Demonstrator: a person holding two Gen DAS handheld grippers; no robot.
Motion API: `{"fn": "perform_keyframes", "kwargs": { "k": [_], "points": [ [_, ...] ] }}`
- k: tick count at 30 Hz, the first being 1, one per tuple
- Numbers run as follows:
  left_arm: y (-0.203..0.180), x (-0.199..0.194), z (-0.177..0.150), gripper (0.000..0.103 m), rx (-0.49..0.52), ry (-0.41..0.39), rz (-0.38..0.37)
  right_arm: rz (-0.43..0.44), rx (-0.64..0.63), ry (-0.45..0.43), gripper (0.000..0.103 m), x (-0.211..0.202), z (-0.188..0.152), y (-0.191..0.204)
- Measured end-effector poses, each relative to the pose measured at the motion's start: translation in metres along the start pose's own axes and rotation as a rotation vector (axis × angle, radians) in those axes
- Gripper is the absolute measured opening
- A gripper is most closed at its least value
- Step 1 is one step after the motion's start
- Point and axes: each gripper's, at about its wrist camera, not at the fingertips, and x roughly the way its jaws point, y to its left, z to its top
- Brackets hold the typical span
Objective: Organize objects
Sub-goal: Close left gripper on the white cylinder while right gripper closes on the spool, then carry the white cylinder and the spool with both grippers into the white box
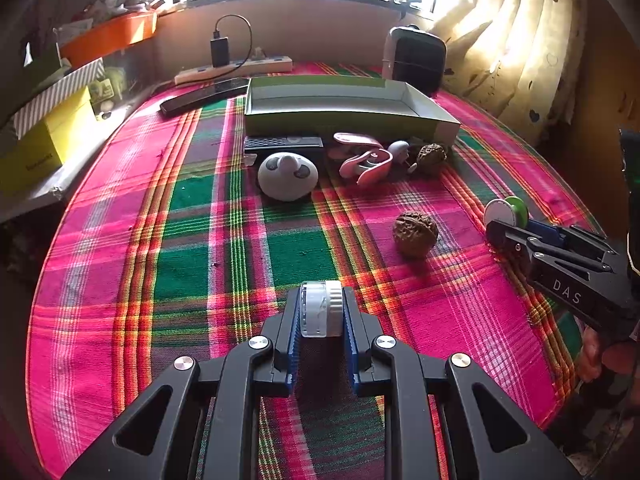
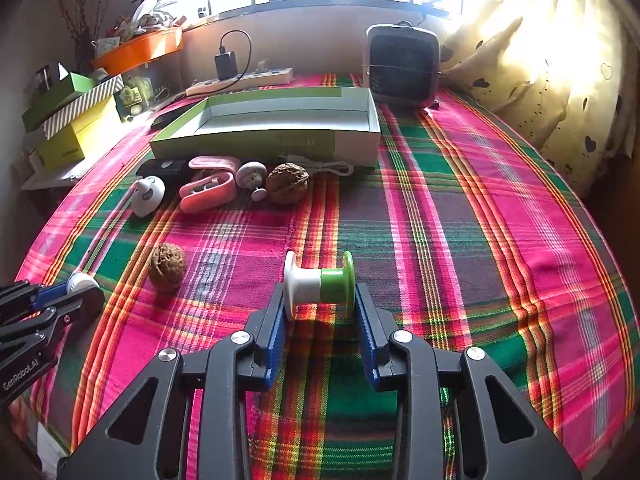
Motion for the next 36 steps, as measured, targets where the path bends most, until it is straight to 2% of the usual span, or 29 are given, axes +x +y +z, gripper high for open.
{"fn": "perform_keyframes", "kwargs": {
  "k": [12, 26, 36],
  "points": [
    [0.001, 0.002, 0.029, 0.017, 0.004, -0.014, -0.023, 0.017, -0.016, -0.021, 0.033, -0.005, 0.020, -0.001],
    [0.012, 0.011, 0.086, 0.017, 0.008, -0.053, -0.047, 0.045, -0.026, -0.039, 0.033, 0.004, 0.075, -0.003],
    [0.023, 0.033, 0.133, 0.017, -0.001, -0.059, -0.053, 0.060, -0.039, -0.018, 0.033, 0.032, 0.117, -0.003]
  ]
}}
